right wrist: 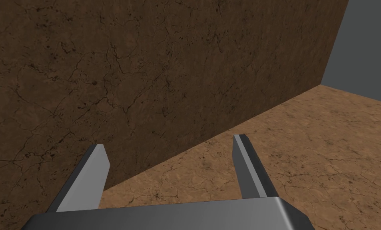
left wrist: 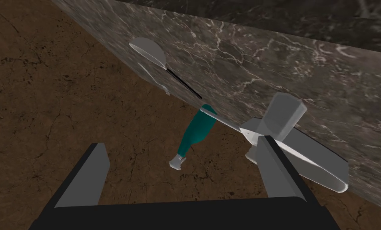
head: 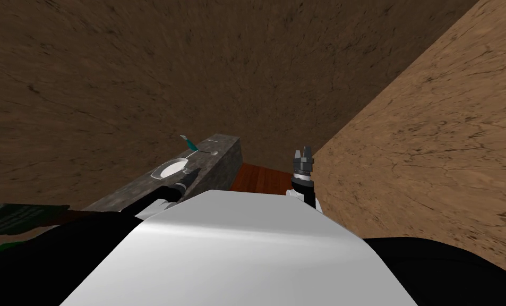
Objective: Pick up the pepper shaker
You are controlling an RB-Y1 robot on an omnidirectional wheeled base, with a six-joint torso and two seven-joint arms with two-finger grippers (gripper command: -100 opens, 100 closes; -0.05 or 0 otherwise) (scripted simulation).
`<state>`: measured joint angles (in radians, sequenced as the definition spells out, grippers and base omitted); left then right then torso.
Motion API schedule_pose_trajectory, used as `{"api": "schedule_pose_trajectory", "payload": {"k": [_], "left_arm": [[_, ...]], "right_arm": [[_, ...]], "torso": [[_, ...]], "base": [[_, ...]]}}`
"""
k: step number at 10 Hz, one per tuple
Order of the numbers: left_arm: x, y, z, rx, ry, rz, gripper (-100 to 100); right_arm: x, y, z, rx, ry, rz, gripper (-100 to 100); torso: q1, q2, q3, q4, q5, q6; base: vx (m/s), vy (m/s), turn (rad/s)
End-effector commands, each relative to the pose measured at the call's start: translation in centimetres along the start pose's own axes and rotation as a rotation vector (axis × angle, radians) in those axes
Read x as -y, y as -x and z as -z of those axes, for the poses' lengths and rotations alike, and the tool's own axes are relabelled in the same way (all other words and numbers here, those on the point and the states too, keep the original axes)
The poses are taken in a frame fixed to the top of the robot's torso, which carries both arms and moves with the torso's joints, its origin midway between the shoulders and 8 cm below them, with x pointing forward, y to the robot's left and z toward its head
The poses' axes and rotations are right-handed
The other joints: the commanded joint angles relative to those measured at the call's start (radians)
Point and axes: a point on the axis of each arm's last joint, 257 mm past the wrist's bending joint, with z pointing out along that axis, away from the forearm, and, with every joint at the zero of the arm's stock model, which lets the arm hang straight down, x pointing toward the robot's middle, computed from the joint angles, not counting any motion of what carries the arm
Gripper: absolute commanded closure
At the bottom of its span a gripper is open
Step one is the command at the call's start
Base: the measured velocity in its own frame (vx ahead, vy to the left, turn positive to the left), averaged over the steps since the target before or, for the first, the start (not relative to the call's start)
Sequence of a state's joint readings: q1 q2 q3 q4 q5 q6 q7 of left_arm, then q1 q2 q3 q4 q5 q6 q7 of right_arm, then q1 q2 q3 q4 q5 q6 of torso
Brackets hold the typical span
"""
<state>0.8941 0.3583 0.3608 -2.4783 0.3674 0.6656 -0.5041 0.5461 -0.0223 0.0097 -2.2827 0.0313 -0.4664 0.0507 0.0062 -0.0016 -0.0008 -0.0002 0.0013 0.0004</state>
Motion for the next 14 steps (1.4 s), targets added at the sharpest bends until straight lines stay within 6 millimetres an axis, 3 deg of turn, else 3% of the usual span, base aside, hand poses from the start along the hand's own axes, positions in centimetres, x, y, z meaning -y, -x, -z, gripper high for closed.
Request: {"api": "schedule_pose_trajectory", "payload": {"k": [1, 6, 13, 14], "left_arm": [[-1.5, -0.7, 0.3, -0.024, 0.053, -0.015, -100], [-5.6, -1.3, 1.3, -0.080, 0.194, -0.066, -100], [-12.0, -1.7, 4.2, -0.173, 0.421, -0.152, -100], [-12.2, -1.8, 4.3, -0.178, 0.430, -0.152, -100]], "right_arm": [[0.0, 0.0, 0.0, 0.000, 0.000, 0.000, 0], [0.0, 0.0, 0.0, 0.000, 0.000, 0.000, 0], [0.0, 0.0, 0.0, 0.000, 0.000, 0.000, 0], [0.0, 0.0, 0.0, 0.000, 0.000, 0.000, 0]], "torso": [[0.000, 0.000, 0.000, 0.000, 0.000, 0.000], [-0.003, 0.001, 0.000, 0.000, -0.001, 0.000], [-0.001, 0.000, 0.000, 0.000, 0.000, -0.001], [-0.001, -0.001, 0.000, 0.000, 0.000, -0.002]], "base": [[0.016, 0.071, -0.113], [0.007, 0.055, -0.147], [0.006, 0.078, -0.195], [0.013, 0.070, 0.031]]}}
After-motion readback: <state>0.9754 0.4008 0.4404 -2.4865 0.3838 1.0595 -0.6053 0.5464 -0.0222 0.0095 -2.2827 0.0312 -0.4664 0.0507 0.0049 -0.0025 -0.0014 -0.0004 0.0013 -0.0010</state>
